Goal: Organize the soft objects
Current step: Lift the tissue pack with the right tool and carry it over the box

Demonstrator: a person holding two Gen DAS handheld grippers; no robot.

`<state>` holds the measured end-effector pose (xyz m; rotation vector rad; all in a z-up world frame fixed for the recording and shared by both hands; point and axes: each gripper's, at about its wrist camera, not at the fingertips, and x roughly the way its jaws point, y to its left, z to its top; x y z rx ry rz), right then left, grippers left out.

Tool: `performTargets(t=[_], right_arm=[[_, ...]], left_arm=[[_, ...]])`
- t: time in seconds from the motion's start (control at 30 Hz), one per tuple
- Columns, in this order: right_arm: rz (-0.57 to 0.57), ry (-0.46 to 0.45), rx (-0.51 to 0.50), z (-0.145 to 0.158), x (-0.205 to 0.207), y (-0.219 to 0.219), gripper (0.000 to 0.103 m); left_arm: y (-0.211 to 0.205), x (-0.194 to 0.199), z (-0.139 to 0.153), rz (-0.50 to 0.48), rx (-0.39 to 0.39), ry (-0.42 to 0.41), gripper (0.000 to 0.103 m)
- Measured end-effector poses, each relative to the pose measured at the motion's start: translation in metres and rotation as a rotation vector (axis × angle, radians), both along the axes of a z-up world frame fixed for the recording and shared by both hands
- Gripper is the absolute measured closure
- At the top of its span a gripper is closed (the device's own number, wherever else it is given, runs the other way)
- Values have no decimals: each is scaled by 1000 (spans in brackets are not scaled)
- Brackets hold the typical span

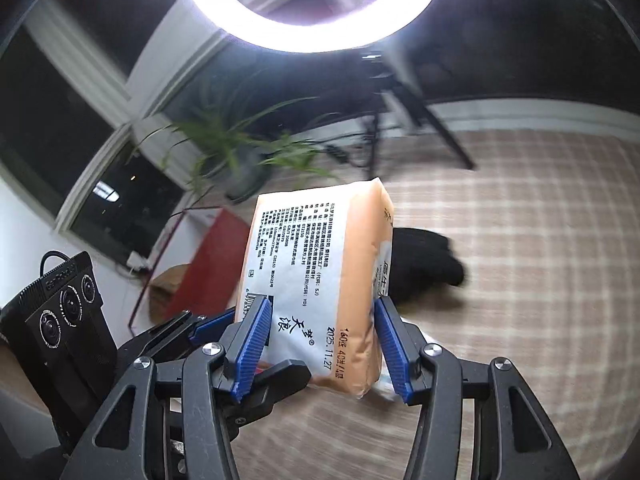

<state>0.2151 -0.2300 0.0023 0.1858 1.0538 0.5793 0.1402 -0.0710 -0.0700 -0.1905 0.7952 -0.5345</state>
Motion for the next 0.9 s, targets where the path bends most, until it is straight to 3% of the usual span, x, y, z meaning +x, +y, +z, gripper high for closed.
performTargets(t=[0.57, 0.9], right_arm=[[334, -38, -19, 6, -22, 189, 53], [406, -14, 5, -1, -1, 262, 53]], left_arm=[[160, -50, 11, 365, -29, -38, 39], [226, -47, 15, 467, -10, -29, 39]])
